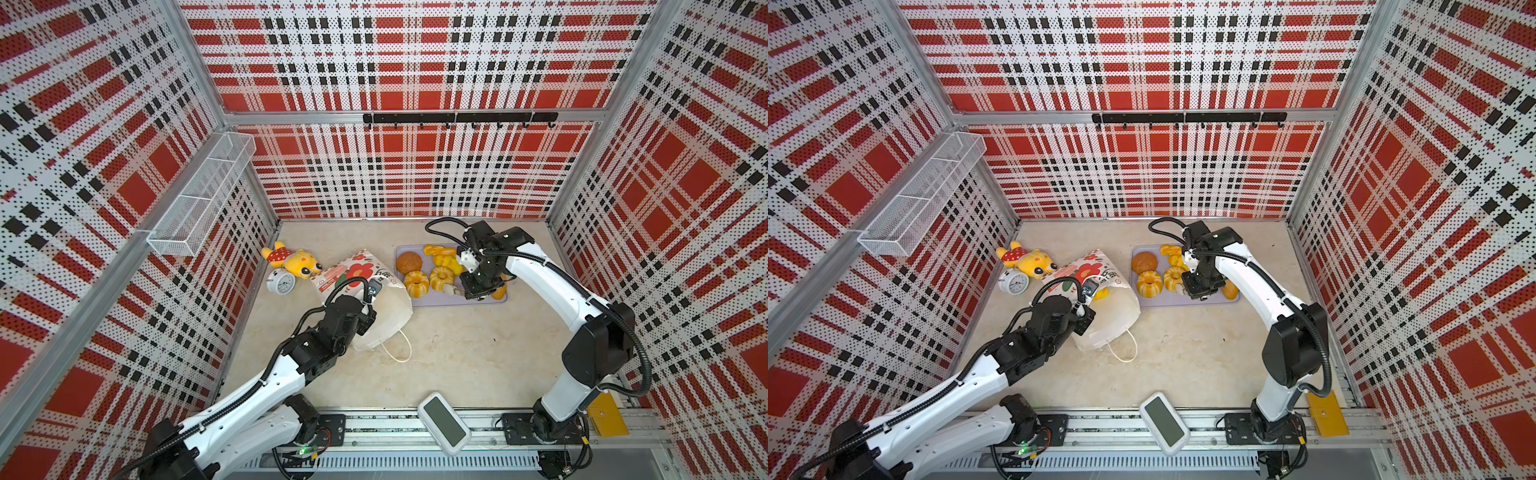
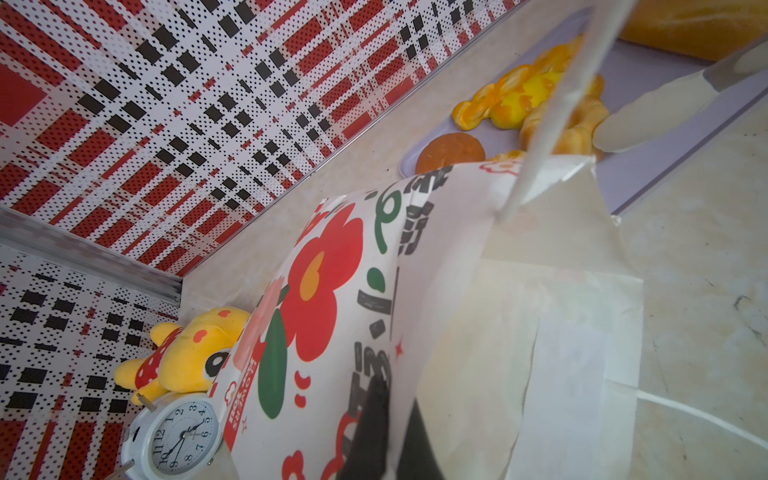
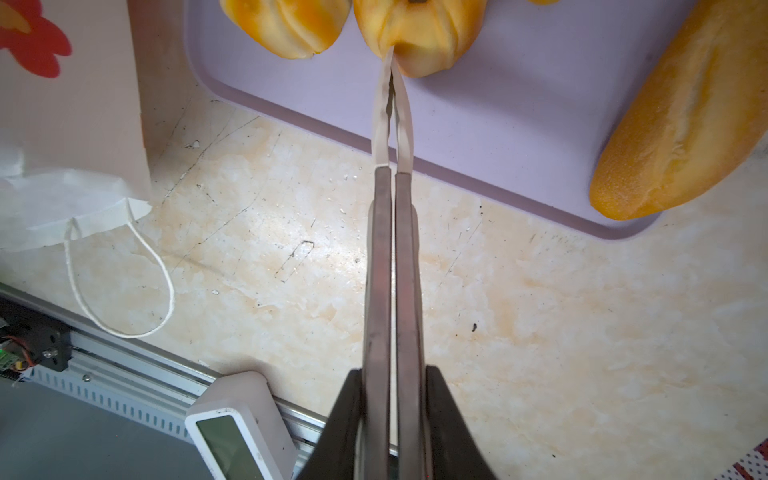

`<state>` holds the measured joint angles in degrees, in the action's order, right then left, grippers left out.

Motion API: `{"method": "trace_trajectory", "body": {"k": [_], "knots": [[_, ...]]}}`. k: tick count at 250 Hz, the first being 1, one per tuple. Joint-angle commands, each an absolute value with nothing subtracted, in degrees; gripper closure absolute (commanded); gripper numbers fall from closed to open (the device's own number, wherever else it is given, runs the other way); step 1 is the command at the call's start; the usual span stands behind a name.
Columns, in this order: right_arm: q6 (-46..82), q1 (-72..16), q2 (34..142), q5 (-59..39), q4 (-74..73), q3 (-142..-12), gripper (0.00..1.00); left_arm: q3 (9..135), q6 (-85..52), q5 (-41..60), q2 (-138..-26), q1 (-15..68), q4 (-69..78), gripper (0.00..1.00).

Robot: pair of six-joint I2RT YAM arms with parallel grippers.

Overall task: Take the fake bread out of the paper bag
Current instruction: 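Swing the right gripper's tongs back into the bag mouth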

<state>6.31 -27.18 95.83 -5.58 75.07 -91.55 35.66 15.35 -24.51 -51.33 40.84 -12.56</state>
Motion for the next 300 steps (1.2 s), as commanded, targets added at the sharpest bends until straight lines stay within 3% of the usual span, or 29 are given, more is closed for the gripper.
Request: {"method": "trace_trajectory", "body": {"k": [1,61,89,129,201,245,300], "knots": [[9.08,-29.08,85.90,-9.72,73.76,-88.48,1.00,34.78,15.20,-25.36,-50.24,41.55,-13.05,1.00],[19.24,-39.68,69.88,-16.63,64.58,-76.71,0.94,34.24,15.66,-25.66,-50.29,42.67,-12.73,1.00],[16.60,-51.21,69.69,-10.36,62.33,-74.91,0.91,34.11,16.07,-25.67,-50.85,43.49,-12.52,1.00],[12.69,-58.76,68.46,-4.53,45.84,-64.84,0.91,34.13,15.73,-25.31,-51.34,43.63,-12.48,1.00],[8.78,-59.53,71.98,10.19,22.90,-54.42,0.82,33.22,15.21,-25.14,-50.24,43.73,-11.82,1.00],[6.77,-59.25,79.14,10.81,19.03,-57.77,0.65,33.32,15.45,-24.55,-51.13,43.77,-11.47,1.00],[6.34,-56.38,87.62,3.87,18.63,-63.29,0.60,33.23,15.82,-24.53,-51.56,44.01,-11.15,1.00]]}}
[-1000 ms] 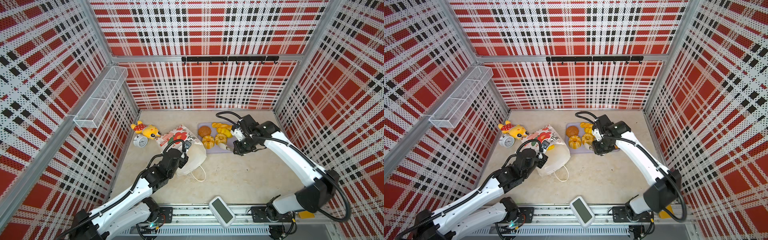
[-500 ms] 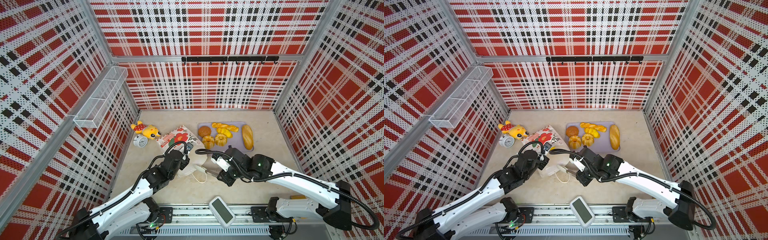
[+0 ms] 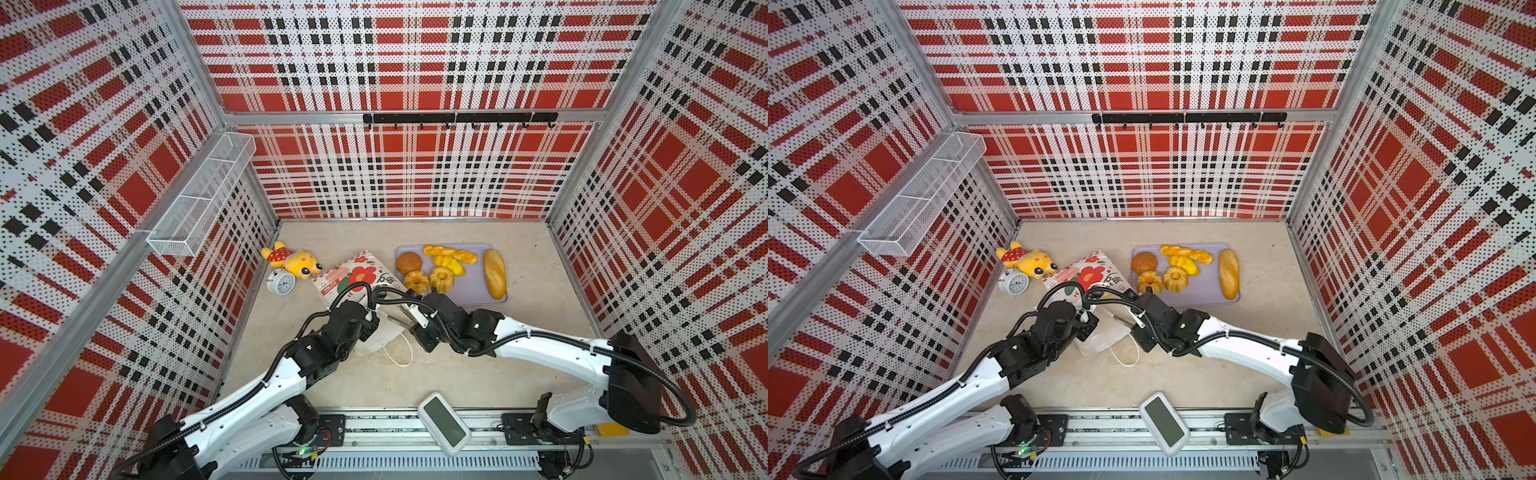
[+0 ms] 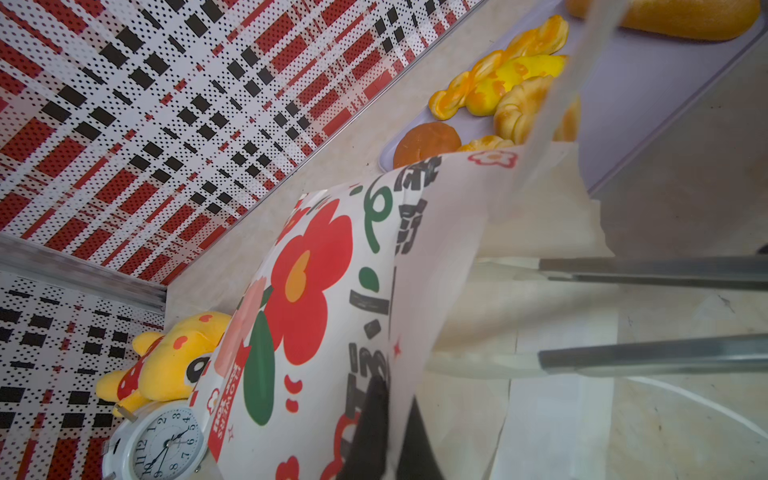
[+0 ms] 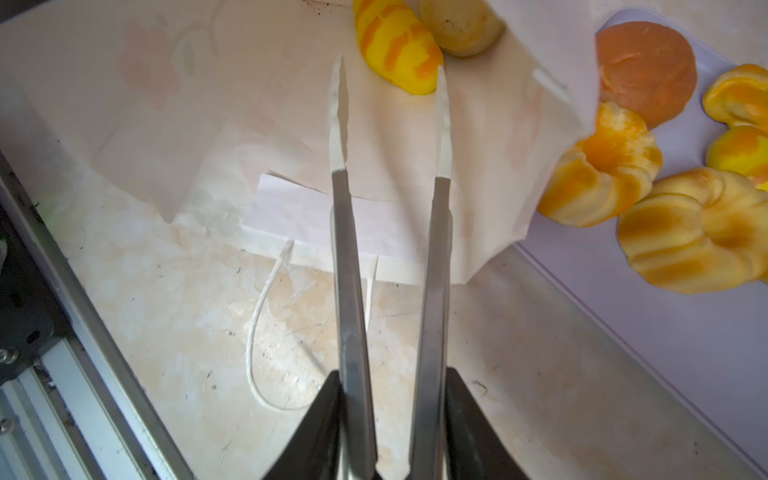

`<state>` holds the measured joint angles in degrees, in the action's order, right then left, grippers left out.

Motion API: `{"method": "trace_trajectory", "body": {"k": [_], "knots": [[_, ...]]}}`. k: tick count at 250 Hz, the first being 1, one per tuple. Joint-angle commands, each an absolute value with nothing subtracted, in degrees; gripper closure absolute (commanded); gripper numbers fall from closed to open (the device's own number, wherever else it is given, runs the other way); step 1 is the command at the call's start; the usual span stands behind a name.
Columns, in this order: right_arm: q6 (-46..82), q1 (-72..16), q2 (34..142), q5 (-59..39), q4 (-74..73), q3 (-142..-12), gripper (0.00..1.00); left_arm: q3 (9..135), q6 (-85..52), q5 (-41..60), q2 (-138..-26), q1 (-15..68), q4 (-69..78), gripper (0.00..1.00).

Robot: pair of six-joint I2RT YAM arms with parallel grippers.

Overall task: Take the fake bread out of the paper bag
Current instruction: 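Swing the right gripper's tongs back into the bag mouth, then push the tongs into the bag and clamp the yellow twisted bread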

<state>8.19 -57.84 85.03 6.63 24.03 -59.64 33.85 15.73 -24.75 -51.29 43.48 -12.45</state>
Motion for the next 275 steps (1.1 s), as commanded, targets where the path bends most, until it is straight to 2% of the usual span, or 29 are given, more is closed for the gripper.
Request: {"method": "trace_trajectory", "body": {"k": [1,72,163,192,236,275], "knots": [[6.33,-56.27,87.71,3.83,18.63,-63.38,0.60,33.23,15.82,-24.52,-51.58,44.02,-11.16,1.00],[3.88,-52.62,93.86,-0.62,18.63,-69.28,0.59,33.37,15.92,-24.70,-52.44,44.57,-11.15,1.00],[4.81,-49.64,103.01,-11.42,15.26,-74.21,0.59,33.33,15.91,-24.43,-53.56,45.04,-10.79,1.00],[5.57,-50.06,105.29,-13.80,18.30,-76.78,0.64,33.34,15.90,-24.56,-53.80,45.11,-10.72,1.00],[8.96,-52.70,102.30,-9.68,23.28,-74.72,0.82,32.83,16.08,-26.52,-52.65,45.72,-9.67,1.00],[13.62,-55.80,95.80,-5.41,23.92,-69.32,0.82,32.56,16.08,-27.93,-52.39,45.79,-9.05,1.00]]}}
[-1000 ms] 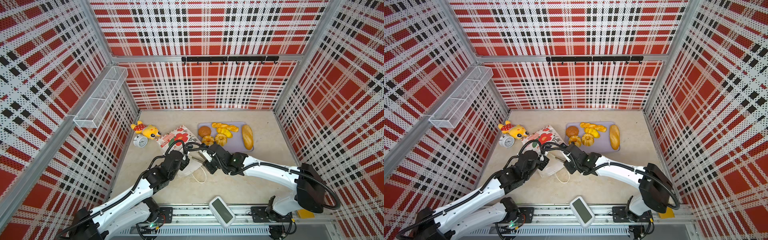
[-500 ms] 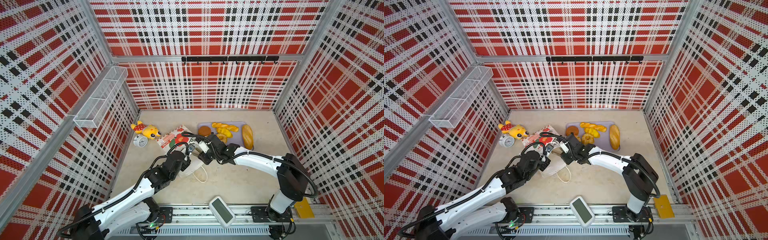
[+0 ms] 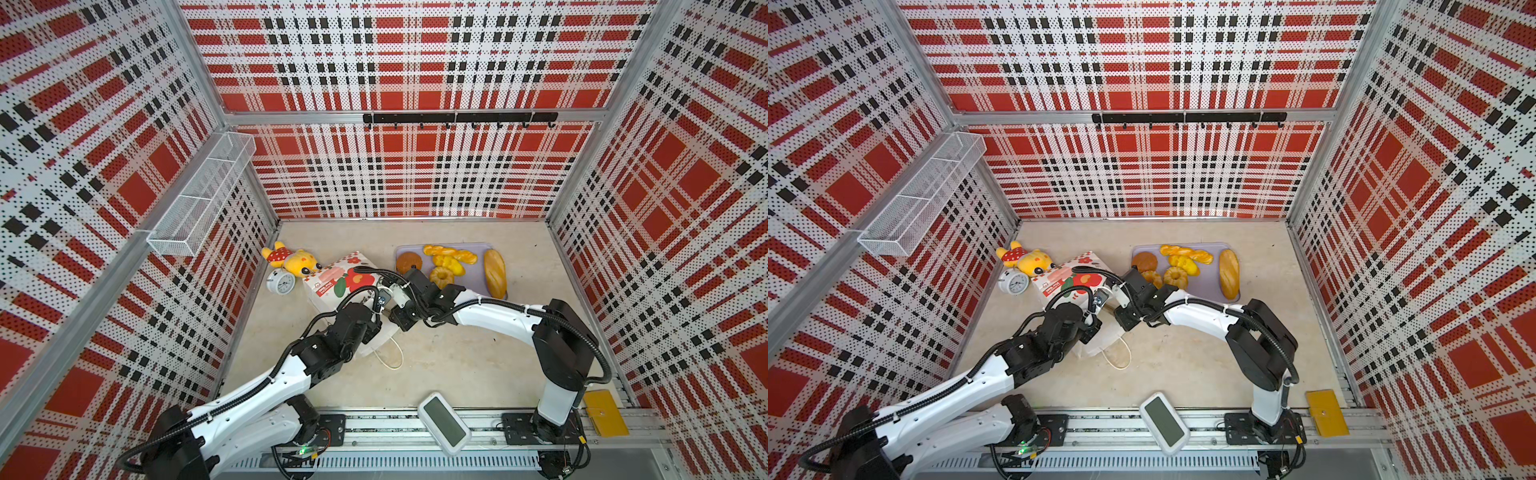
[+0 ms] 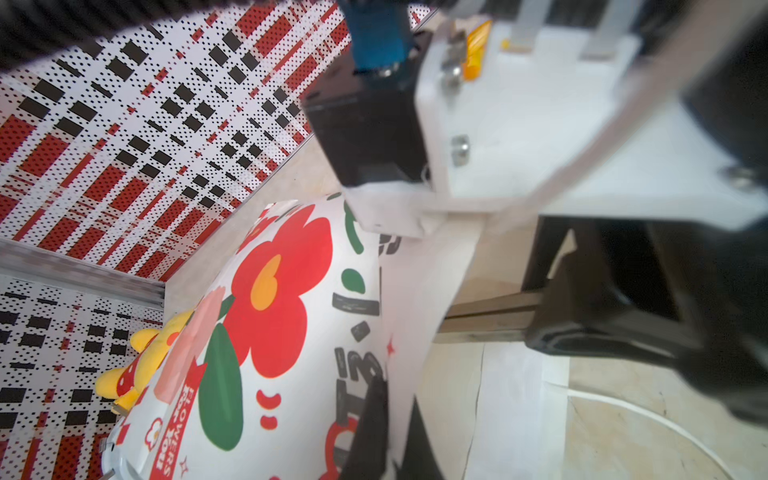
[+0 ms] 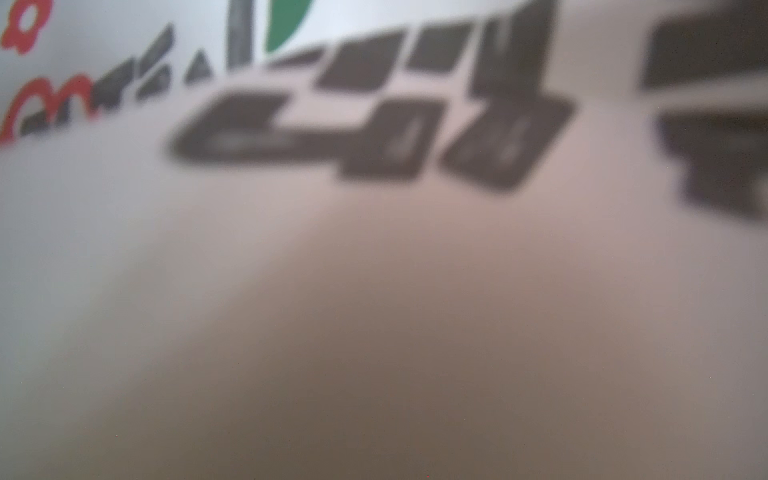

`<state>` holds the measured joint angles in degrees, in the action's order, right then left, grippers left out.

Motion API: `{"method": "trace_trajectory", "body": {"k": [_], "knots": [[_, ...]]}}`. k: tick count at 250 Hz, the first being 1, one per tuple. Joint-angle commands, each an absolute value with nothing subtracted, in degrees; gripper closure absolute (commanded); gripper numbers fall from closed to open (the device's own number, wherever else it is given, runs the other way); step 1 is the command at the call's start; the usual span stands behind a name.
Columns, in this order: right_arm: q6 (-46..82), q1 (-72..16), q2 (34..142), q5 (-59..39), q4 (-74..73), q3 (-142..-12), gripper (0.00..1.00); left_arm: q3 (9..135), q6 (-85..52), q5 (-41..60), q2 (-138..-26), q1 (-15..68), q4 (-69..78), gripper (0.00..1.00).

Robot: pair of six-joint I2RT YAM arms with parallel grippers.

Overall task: Take the fake bread out of the paper bag
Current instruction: 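Push the tongs into the bag and clamp the yellow twisted bread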

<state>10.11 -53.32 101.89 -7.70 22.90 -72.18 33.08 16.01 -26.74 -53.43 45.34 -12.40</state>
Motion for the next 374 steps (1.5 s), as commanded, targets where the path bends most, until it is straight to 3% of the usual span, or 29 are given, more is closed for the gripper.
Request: {"method": "trace_trajectory", "body": {"k": [1,29,54,109,134,166,247,333,374], "knots": [[13.71,-55.85,95.67,-5.34,23.96,-69.25,0.82,32.59,16.08,-27.94,-52.39,45.79,-9.05,1.00],[15.69,-57.64,92.31,-4.05,23.74,-66.35,0.85,32.56,15.84,-27.94,-52.33,45.88,-9.00,1.00],[17.02,-58.29,90.14,-2.80,22.73,-63.99,0.97,32.52,15.73,-28.12,-52.41,45.95,-8.88,1.00],[18.96,-58.71,85.48,-1.01,23.72,-61.49,1.00,32.37,15.74,-28.56,-52.49,46.19,-9.05,1.00],[18.55,-58.87,82.73,0.18,21.31,-59.19,0.76,32.44,15.73,-28.56,-52.82,46.15,-8.79,1.00],[19.24,-58.78,81.86,3.20,17.48,-57.31,0.65,32.61,15.56,-28.39,-53.51,46.26,-8.79,1.00],[33.82,-61.73,83.83,6.20,3.98,-51.40,0.59,32.66,15.16,-28.05,-53.92,46.44,-8.61,1.00],[39.39,-64.25,89.96,6.67,-6.95,-49.99,0.56,32.96,14.77,-26.77,-55.13,46.46,-8.11,1.00],[39.02,-64.25,94.65,8.31,-3.64,-54.83,0.54,32.97,14.77,-26.64,-55.02,46.33,-8.17,1.00]]}}
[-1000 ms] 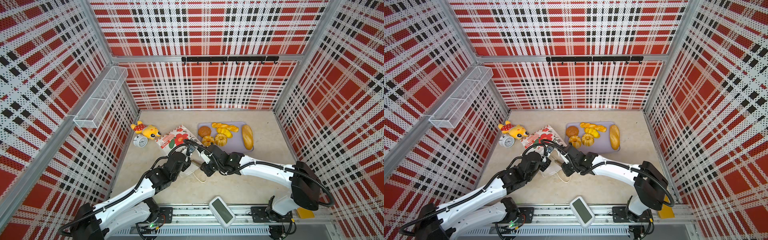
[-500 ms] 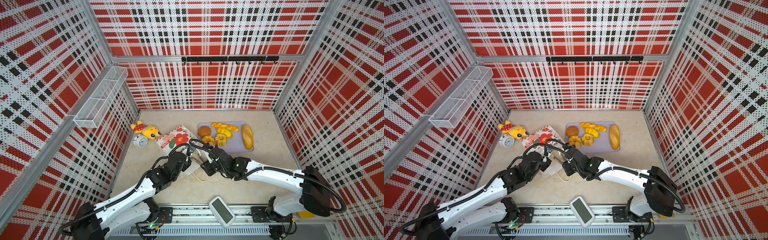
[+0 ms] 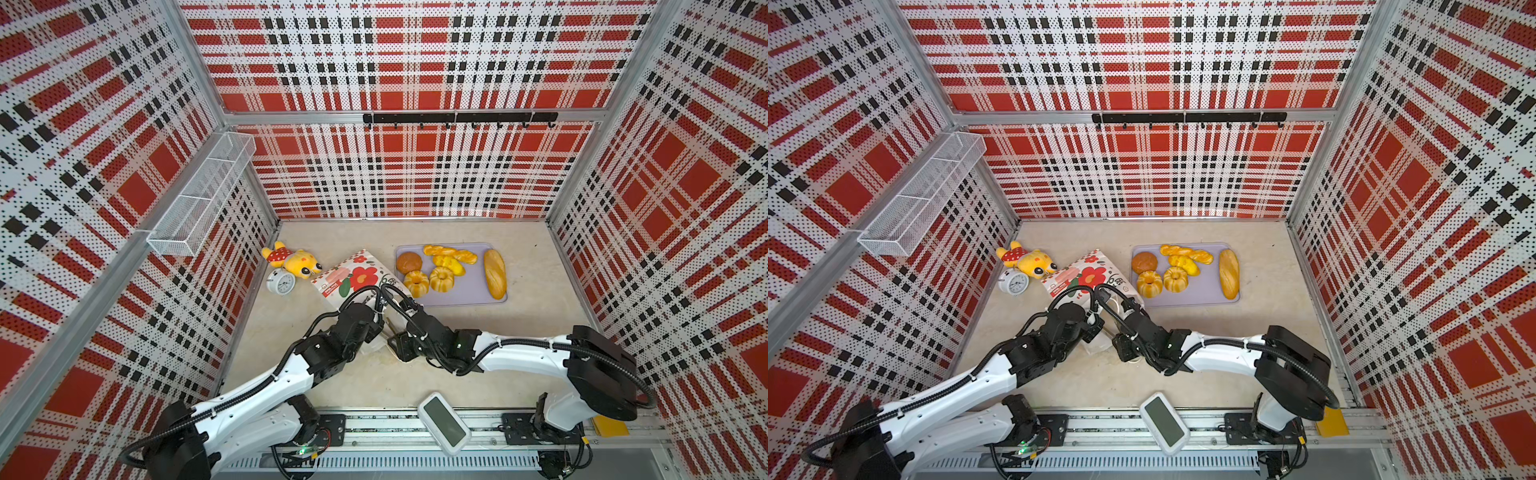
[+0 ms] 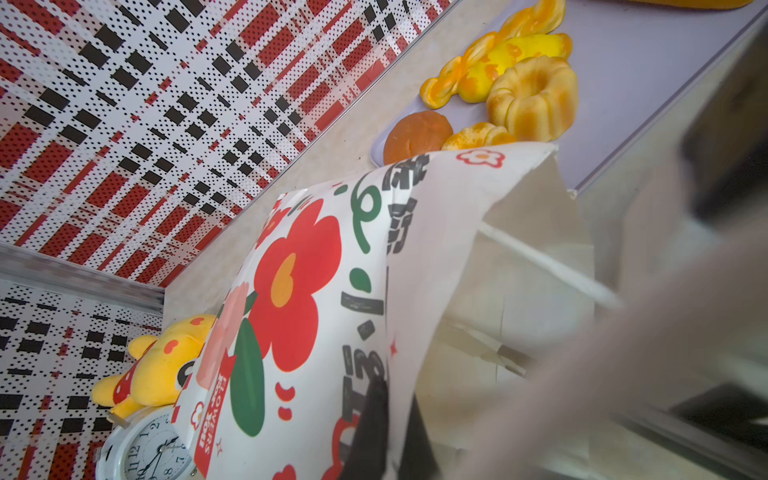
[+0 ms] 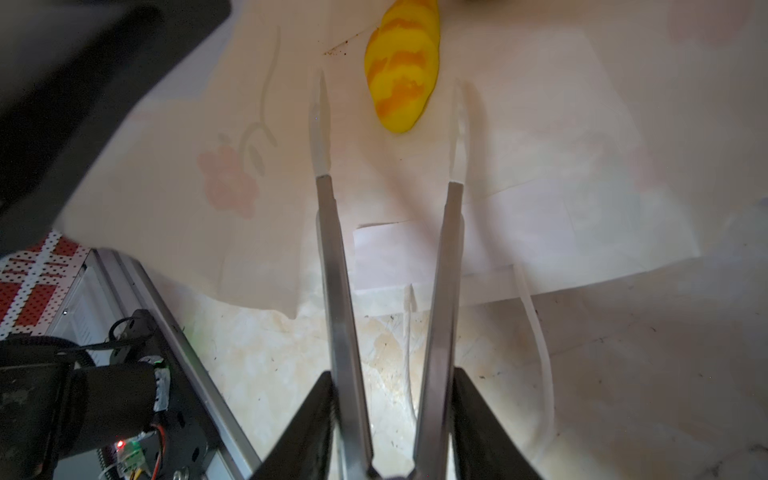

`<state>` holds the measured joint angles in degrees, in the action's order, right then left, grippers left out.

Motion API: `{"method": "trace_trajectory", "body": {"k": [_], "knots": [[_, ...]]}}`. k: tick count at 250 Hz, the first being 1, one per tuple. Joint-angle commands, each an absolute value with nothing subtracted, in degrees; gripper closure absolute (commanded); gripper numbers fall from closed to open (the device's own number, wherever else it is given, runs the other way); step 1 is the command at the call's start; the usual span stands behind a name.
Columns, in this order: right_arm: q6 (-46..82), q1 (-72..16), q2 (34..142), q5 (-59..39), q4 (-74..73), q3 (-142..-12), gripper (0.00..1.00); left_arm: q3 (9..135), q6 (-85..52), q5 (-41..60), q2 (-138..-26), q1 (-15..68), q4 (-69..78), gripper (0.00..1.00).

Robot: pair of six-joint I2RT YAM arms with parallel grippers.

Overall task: Take the fake bread out of the paper bag
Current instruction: 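Push the tongs into the bag and clamp the yellow twisted bread, then lift the yellow twisted bread out of the bag with the right tongs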

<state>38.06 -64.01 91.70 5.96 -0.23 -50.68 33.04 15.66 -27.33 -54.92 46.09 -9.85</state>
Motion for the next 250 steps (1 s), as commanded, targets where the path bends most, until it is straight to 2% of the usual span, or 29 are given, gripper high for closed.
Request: {"method": "trace_trajectory", "body": {"k": [1,33,59,82,113,146,250], "knots": [[39.02,-64.25,94.74,8.33,-3.58,-54.93,0.54,32.92,14.77,-26.68,-55.02,46.37,-8.17,1.00],[38.72,-64.25,98.23,9.14,-2.67,-57.58,0.55,32.96,14.78,-26.63,-54.94,46.40,-8.17,1.00],[38.82,-64.26,100.96,9.36,-2.36,-59.11,0.61,32.96,14.80,-26.72,-54.88,46.36,-8.26,1.00],[39.20,-64.40,101.09,9.41,-2.20,-58.72,0.70,32.96,14.82,-26.83,-54.68,46.41,-8.34,1.00],[39.46,-64.78,97.16,10.28,0.22,-56.46,0.89,32.88,14.77,-26.81,-54.36,46.46,-8.61,1.00],[40.46,-65.19,89.73,10.80,3.57,-52.35,1.00,32.81,14.77,-27.07,-54.04,46.45,-8.69,1.00],[45.47,-67.48,71.89,8.60,16.04,-46.40,1.00,32.92,14.14,-27.74,-54.56,46.40,-8.14,1.00]]}}
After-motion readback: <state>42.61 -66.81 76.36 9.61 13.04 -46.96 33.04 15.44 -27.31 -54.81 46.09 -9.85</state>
